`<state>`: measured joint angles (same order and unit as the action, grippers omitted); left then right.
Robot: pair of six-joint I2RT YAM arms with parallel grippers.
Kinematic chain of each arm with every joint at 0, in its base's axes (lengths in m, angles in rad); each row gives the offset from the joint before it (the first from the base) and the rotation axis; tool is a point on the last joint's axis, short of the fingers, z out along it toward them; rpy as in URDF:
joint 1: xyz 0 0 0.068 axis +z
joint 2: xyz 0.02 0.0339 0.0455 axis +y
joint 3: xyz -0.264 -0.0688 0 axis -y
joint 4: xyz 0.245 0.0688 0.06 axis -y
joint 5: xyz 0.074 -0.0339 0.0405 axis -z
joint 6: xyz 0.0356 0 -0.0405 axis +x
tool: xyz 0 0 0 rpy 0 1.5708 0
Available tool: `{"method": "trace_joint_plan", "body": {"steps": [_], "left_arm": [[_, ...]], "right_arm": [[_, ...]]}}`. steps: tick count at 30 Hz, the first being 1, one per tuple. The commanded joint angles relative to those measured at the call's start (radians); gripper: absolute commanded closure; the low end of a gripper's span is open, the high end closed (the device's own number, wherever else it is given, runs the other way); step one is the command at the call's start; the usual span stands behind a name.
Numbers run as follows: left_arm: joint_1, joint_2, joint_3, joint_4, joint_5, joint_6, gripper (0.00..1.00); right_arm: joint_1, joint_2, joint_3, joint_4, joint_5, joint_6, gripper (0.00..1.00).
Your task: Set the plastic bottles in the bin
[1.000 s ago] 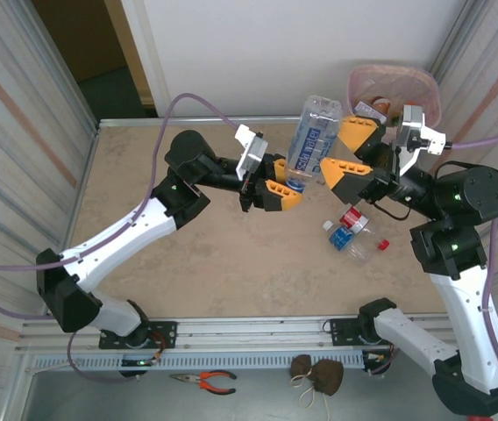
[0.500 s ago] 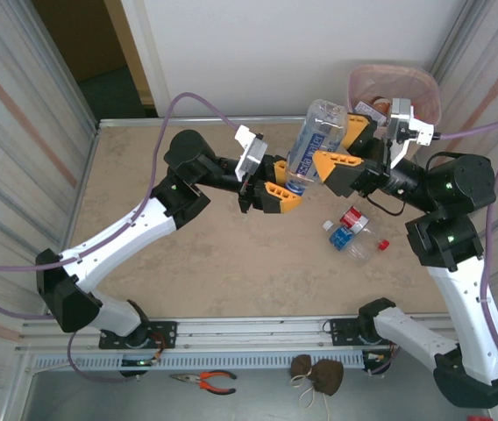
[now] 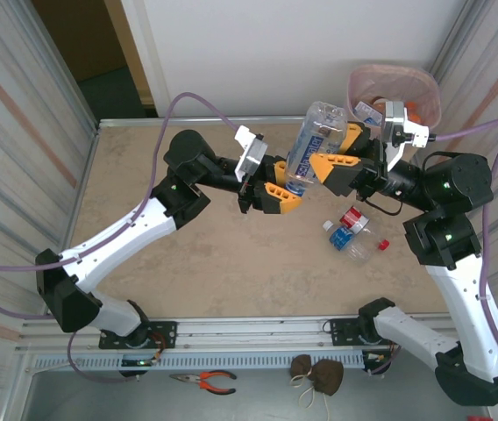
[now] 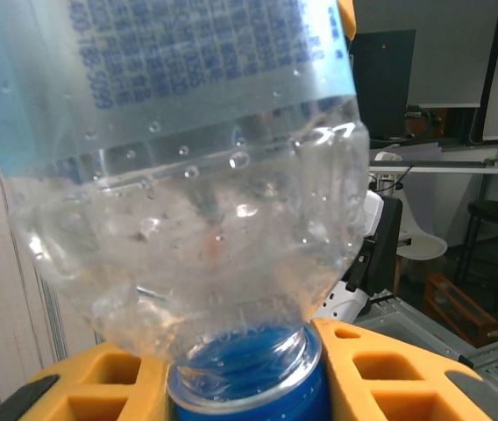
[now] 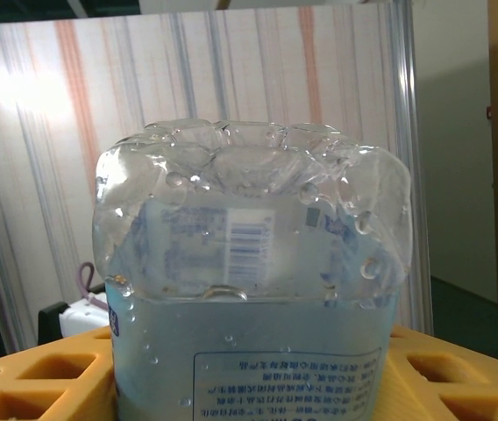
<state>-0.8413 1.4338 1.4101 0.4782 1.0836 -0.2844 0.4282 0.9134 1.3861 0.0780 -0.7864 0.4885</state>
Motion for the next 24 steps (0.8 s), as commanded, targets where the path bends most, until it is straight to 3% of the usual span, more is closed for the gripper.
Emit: {"method": "trace_joint_plan", "body": {"steps": [1,8,15,20,24], "left_arm": [[-0.007,-0.031,0.019,0.031,-0.011,0.024,0.59],[-0.008,-0.091,-0.048,-0.037,-0.138,0.102,0.38],[-0.005,-0.197,-0.172,-0.092,-0.323,0.186,0.33],[0.001,-0.243,-0.233,-0.090,-0.366,0.194,0.33],[0.002,-0.272,-0.262,-0.103,-0.387,0.208,0.33]], "right_arm": [[0.010,-0.019,0.023,0.010,-0.009,-0.017,0.45],[0.009,-0.029,0.044,-0.085,0.091,-0.102,0.46],[-0.019,0.010,0.114,-0.237,0.270,-0.213,0.48],[-0.141,0.070,0.177,-0.288,0.333,-0.208,0.48],[-0.325,0.177,0.214,-0.305,0.344,-0.132,0.51]]}}
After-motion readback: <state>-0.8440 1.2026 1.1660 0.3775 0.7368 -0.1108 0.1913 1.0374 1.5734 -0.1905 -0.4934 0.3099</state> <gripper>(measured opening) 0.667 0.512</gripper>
